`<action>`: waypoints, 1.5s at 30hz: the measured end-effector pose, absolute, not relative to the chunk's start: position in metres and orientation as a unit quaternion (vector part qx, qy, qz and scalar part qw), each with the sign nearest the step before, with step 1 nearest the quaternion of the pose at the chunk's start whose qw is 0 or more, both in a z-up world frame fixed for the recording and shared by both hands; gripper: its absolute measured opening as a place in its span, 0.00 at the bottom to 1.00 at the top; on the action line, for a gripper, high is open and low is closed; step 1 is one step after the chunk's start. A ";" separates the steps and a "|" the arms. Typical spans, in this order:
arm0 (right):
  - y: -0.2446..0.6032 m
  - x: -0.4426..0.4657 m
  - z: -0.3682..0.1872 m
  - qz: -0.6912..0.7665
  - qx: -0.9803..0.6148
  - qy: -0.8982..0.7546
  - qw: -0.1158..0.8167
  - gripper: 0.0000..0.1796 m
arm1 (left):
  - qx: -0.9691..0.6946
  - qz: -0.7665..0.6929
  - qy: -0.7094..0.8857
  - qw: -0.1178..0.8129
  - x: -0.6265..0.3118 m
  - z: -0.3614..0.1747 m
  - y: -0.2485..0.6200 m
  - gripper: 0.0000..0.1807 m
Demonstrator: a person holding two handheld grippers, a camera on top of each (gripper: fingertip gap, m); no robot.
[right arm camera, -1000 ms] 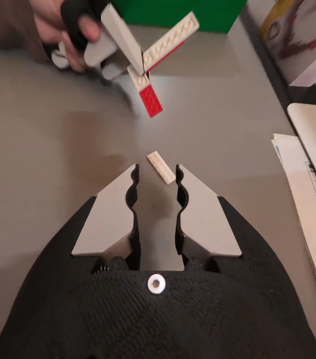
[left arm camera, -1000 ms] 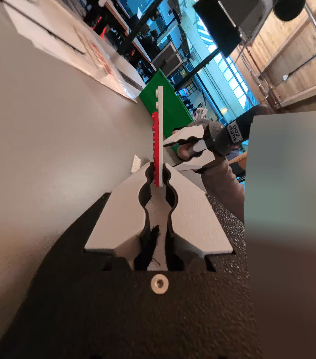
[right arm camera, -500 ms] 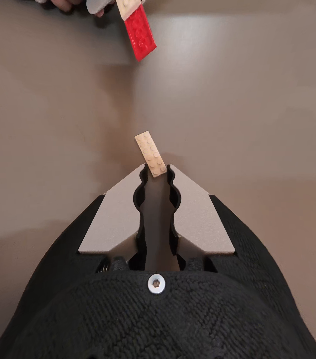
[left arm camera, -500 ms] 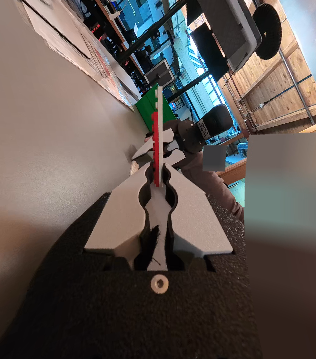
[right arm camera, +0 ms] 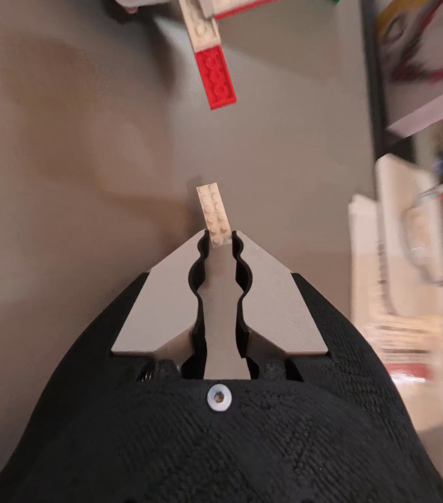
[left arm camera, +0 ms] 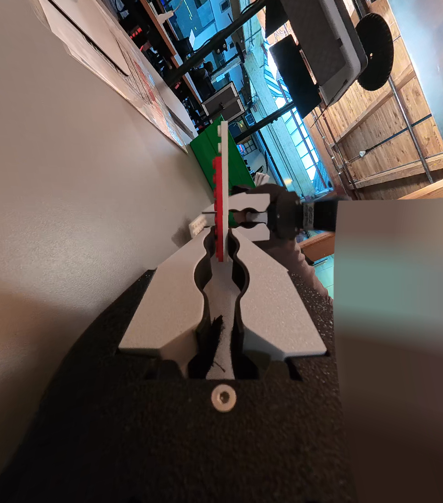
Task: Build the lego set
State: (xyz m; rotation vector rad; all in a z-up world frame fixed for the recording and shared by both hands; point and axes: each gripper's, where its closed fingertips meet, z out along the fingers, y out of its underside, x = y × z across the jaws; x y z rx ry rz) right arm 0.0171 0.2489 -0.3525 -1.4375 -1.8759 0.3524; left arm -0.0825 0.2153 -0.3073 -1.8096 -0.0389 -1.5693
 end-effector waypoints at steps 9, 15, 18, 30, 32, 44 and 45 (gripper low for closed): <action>0.244 0.019 -0.332 -0.405 -0.031 -0.816 0.411 0.08 | -0.703 -0.613 -0.011 0.360 -0.079 -0.307 0.213 0.03; 0.211 0.011 -0.347 -0.413 0.138 -0.823 0.364 0.08 | -0.702 -0.616 -0.009 0.358 -0.077 -0.307 0.212 0.03; 0.192 0.016 -0.362 -0.361 0.186 -0.854 0.326 0.08 | -0.702 -0.617 -0.007 0.355 -0.076 -0.307 0.212 0.03; 0.184 0.024 -0.331 -0.138 -0.376 -0.815 0.419 0.09 | -0.695 -0.629 -0.015 0.348 -0.075 -0.306 0.211 0.03; 0.172 0.020 -0.340 0.065 -0.646 -0.663 0.374 0.19 | -0.693 -0.633 -0.017 0.344 -0.073 -0.305 0.211 0.03; 0.193 0.007 -0.366 0.220 -0.844 -0.336 0.355 0.27 | -0.698 -0.637 -0.010 0.327 -0.064 -0.308 0.206 0.03; 0.194 0.006 -0.368 0.216 -0.849 -0.324 0.358 0.26 | -0.698 -0.636 -0.009 0.328 -0.064 -0.308 0.206 0.03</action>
